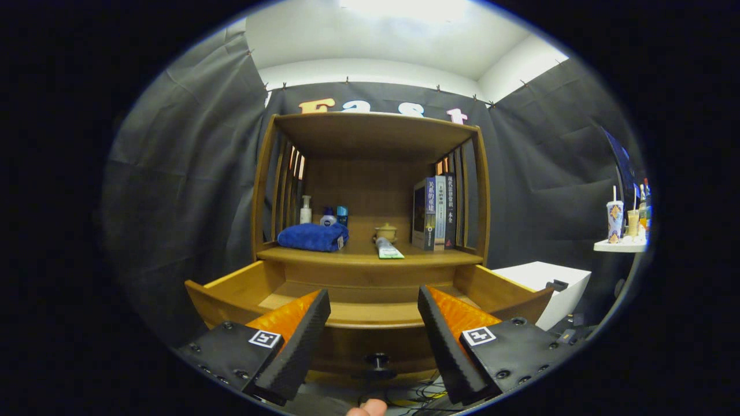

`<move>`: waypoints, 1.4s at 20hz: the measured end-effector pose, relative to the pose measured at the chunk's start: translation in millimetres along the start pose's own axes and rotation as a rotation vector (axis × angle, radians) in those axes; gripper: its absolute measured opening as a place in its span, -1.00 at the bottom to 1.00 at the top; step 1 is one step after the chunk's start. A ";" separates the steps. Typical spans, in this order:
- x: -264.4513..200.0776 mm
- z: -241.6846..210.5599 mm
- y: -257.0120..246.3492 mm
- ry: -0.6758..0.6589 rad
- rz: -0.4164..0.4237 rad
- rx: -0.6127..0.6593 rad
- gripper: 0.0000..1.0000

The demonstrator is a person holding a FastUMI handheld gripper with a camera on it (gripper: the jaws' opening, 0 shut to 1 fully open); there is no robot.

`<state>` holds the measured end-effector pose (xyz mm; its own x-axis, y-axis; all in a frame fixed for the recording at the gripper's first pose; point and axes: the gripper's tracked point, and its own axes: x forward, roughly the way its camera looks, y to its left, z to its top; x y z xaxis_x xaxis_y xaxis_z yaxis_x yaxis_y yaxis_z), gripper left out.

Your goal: Pull open the drawer, take out the items inside it, and place them on the countertop above the cabinet.

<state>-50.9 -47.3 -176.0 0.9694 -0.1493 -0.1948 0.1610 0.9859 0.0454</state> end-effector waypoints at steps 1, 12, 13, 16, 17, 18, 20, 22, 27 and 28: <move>-0.6 -12.9 -1.3 0.022 -0.001 -0.003 0.96; 18.0 -76.6 3.1 0.159 0.020 -0.004 0.92; 21.2 -74.2 2.0 0.156 0.024 -0.003 0.92; 31.4 -74.0 -6.1 0.167 0.034 -0.011 0.92; 37.7 -75.6 -5.2 0.162 0.045 -0.010 0.92; 41.4 -73.3 -5.4 0.159 0.045 0.002 0.92; 54.8 -72.3 -3.9 0.159 0.044 0.006 0.93; 72.1 -70.7 -1.3 0.165 0.040 0.005 0.93; 123.0 -58.2 6.6 0.131 0.043 0.024 0.94; 135.2 -57.7 7.7 0.124 0.044 0.039 0.94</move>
<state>70.6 -55.6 -258.5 0.9459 -0.0927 -0.3110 0.1277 0.9873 0.0941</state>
